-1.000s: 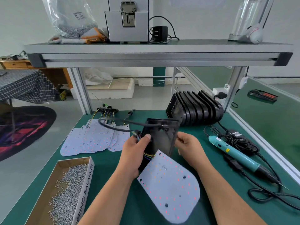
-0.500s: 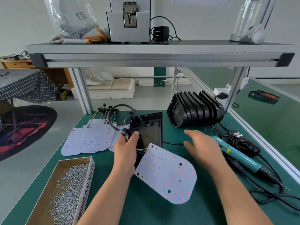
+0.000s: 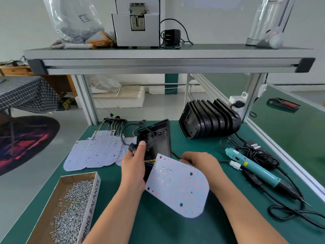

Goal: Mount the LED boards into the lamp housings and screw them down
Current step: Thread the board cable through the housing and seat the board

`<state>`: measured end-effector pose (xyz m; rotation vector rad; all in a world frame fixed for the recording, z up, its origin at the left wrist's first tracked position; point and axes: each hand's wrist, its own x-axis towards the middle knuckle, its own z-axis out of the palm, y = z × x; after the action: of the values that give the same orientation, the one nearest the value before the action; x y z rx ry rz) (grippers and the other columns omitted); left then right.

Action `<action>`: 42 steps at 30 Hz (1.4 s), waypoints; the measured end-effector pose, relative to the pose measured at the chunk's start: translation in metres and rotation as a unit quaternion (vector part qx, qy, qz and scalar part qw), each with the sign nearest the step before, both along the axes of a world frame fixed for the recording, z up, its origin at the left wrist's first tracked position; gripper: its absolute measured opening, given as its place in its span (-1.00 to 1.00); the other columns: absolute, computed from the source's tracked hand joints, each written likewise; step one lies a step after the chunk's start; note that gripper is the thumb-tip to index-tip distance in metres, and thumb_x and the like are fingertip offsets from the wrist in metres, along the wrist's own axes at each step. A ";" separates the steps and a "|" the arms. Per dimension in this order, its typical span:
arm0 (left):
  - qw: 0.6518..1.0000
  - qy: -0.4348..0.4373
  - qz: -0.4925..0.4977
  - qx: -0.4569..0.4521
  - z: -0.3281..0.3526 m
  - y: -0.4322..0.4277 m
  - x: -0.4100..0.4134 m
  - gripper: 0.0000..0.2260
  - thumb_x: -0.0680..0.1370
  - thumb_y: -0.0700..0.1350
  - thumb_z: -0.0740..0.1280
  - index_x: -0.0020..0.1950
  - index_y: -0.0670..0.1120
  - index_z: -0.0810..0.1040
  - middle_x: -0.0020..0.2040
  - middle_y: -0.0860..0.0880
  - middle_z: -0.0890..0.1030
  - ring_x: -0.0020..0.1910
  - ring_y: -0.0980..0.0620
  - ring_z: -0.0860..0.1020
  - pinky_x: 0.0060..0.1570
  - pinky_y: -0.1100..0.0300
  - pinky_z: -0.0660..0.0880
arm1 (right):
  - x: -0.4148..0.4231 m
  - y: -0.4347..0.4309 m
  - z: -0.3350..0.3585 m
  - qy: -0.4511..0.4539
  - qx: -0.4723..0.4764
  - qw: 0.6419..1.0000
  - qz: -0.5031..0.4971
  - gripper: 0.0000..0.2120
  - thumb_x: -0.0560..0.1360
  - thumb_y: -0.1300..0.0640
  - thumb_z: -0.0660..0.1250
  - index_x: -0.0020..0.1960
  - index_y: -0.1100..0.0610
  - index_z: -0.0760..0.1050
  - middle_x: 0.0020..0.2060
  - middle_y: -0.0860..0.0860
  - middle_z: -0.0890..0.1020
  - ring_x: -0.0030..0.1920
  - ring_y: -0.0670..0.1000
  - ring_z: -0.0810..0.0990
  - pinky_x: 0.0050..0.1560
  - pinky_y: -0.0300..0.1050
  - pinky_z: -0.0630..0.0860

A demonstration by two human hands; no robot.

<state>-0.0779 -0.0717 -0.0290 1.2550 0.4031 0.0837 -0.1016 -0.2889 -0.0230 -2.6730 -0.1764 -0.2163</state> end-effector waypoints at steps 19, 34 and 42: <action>0.996 -0.058 0.000 0.066 0.004 0.007 0.002 -0.52 0.45 0.61 0.23 0.00 0.29 0.67 -0.07 0.47 0.65 0.08 0.39 0.58 0.14 0.24 0.43 | 0.000 -0.045 0.014 -0.138 0.768 0.620 -0.080 -0.78 0.73 0.29 0.20 0.23 0.19 0.61 -0.21 0.03 0.57 -0.36 -0.09 0.44 -0.45 -0.28 0.30; 0.996 0.005 0.032 -0.078 0.001 0.014 0.007 -0.53 0.71 0.26 0.25 -0.05 -0.11 0.65 -0.26 0.02 0.72 -0.33 -0.04 0.69 -0.38 0.08 0.63 | 0.009 -0.045 -0.004 -0.080 0.669 0.705 -0.223 -0.72 0.63 0.39 0.17 0.09 0.21 0.65 -0.16 0.13 0.69 -0.40 -0.07 0.54 -0.46 -0.23 0.43; 0.997 -0.010 0.012 -0.081 0.001 0.010 0.005 -0.70 0.67 0.13 0.32 -0.05 -0.09 0.53 -0.18 -0.14 0.52 -0.18 -0.14 0.51 -0.15 -0.07 0.55 | 0.000 -0.041 0.005 -0.017 0.325 0.930 -0.171 -0.68 0.62 0.19 0.28 0.12 -0.17 0.68 -0.12 -0.07 0.69 -0.32 -0.14 0.57 -0.22 -0.10 0.49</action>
<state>-0.0730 -0.0612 -0.0278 1.0888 0.3999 0.0824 -0.1019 -0.3296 -0.0176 -2.0178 0.3079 -0.3580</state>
